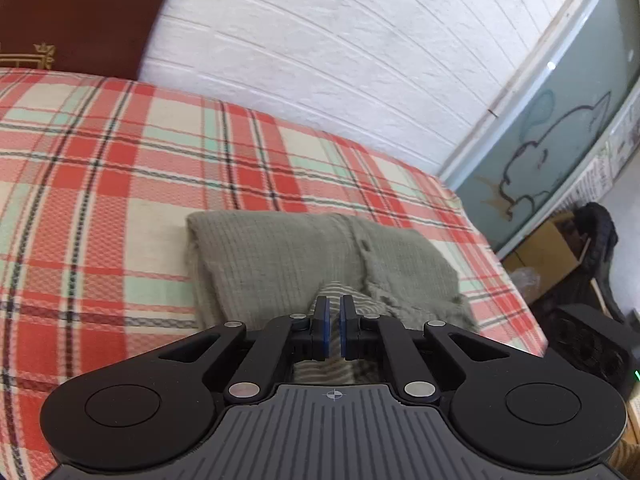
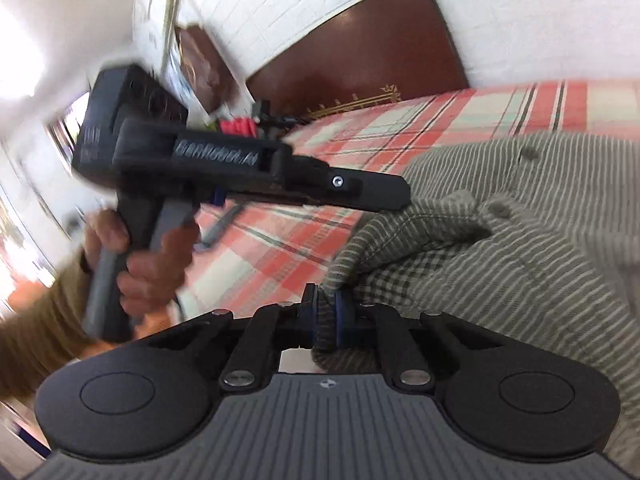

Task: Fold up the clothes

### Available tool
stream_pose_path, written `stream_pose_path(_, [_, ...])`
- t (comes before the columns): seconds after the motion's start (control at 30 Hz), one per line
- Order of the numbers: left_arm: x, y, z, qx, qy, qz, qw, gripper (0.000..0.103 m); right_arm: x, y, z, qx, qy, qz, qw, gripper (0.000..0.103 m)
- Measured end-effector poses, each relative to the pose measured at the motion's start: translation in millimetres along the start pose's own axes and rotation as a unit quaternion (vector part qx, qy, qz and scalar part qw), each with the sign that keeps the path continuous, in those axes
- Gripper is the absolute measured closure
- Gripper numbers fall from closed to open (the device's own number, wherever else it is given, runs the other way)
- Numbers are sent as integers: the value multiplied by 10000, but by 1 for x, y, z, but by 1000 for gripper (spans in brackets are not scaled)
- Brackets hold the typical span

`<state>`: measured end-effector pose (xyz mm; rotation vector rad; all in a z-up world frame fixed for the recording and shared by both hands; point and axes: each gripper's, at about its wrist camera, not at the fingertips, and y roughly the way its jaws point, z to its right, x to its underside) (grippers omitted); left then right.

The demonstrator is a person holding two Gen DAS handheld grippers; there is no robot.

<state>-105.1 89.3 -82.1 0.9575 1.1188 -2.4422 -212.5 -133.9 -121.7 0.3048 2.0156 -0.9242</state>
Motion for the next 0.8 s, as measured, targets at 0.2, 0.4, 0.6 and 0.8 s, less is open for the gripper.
stream_pose_path(0.2, [8, -18, -2, -330, 61, 65, 9994, 96, 33, 3, -77, 1401, -2919, -147, 9460, 95])
stream_pose_path(0.4, [21, -27, 70, -832, 1993, -249, 9761, 46, 33, 11, -84, 1555, -3173, -51, 9355, 95])
stream_pose_path(0.6, [31, -11, 111, -1107, 3207, -745, 9377, 50, 46, 13, -90, 1824, -3673, -22, 9120, 94])
stream_pose_path(0.8, [36, 16, 105, -1360, 3494, -1187, 9194, 93, 46, 11, -91, 1890, -3705, -29, 9094, 93])
